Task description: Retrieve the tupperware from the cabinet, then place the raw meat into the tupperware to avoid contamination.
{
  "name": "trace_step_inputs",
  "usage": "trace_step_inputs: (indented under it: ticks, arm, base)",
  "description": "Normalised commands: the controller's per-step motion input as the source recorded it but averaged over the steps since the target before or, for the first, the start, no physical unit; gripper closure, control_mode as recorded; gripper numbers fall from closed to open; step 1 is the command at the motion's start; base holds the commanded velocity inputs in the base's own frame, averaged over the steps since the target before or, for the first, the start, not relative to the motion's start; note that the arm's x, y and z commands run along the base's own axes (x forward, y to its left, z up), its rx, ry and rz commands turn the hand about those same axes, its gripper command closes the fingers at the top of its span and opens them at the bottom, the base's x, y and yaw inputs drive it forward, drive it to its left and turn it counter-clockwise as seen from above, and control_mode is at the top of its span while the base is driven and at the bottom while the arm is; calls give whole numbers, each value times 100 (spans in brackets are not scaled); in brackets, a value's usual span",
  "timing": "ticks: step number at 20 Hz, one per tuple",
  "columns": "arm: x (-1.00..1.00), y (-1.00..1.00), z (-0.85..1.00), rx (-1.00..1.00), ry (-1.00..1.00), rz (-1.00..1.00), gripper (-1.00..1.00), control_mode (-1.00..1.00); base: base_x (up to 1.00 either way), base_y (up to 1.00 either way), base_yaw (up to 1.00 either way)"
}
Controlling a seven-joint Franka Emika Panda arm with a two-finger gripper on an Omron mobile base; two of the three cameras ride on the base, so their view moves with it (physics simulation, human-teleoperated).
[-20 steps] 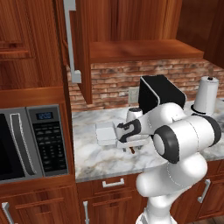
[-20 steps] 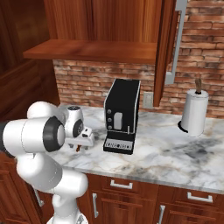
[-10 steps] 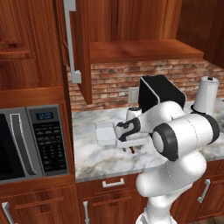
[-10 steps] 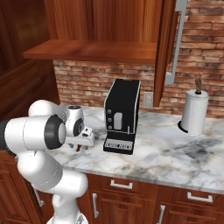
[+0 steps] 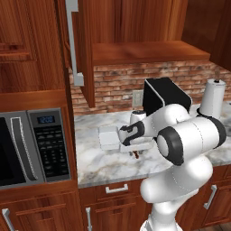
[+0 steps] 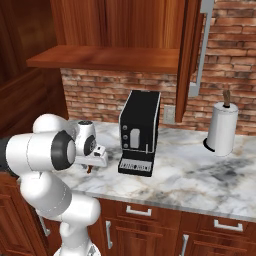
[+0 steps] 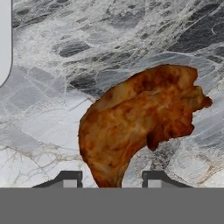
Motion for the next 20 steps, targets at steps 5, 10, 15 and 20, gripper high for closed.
trace_step_inputs:
  ticks: [5, 10, 15, 20]
  arm:
    - [-5, 0, 2, 0, 0, 0, 100, -100]
    - [0, 0, -4, 0, 0, 0, 100, -100]
    - [-4, 0, 13, 0, -1, 0, 100, -100]
    - [0, 0, 52, -3, -4, 0, 100, -100]
  base:
    - [0, 0, 0]
    - [0, 0, 0]
    - [0, 0, 0]
    - [0, 0, 0]
